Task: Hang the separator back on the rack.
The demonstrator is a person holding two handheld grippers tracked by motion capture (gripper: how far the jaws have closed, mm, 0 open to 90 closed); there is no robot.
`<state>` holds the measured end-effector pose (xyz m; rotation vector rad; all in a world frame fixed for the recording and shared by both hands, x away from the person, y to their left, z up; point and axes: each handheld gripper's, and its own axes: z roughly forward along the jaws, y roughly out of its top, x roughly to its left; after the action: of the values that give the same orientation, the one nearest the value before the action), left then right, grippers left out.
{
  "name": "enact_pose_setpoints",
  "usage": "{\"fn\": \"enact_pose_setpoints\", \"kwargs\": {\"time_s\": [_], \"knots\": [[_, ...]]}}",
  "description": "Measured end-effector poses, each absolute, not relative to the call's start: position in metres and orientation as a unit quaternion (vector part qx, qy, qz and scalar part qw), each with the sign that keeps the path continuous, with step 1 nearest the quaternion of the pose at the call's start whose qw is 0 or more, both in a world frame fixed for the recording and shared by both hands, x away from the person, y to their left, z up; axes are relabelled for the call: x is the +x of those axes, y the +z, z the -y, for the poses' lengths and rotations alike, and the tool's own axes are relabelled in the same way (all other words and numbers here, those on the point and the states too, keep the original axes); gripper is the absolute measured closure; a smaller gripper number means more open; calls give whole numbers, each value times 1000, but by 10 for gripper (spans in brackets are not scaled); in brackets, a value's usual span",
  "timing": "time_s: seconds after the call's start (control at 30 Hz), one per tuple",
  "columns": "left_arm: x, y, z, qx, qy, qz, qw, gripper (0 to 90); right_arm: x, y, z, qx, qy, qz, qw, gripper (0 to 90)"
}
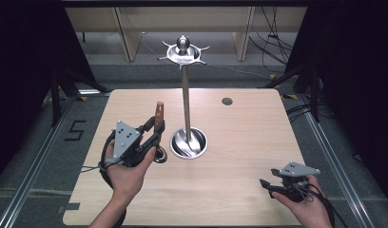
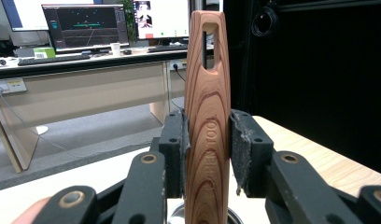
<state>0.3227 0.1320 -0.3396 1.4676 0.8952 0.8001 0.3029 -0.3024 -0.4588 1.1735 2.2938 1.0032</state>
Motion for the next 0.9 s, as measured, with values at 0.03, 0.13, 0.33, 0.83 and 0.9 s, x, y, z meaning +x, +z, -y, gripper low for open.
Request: {"fn": "enact_pose_setpoints", "kwargs": {"time_s": [0.03,0.13,0.33,0.83,0.9], "knots": [[323,-339,-132,628,344,-383,584,672,303,-459,302,417,357,-815,187,403],[323,-337,-131,627,344,-383,584,672,303,-459,302,417,356,-815,187,403],[324,-333,-129,626,346,-380,587,672,303,-459,303,416,355,-816,189,402],[327,-328,-123,623,347,-378,590,672,303,-458,303,415,355,-816,188,401],[327,-328,-122,624,347,-379,589,672,303,-459,303,417,357,-814,188,400]]}}
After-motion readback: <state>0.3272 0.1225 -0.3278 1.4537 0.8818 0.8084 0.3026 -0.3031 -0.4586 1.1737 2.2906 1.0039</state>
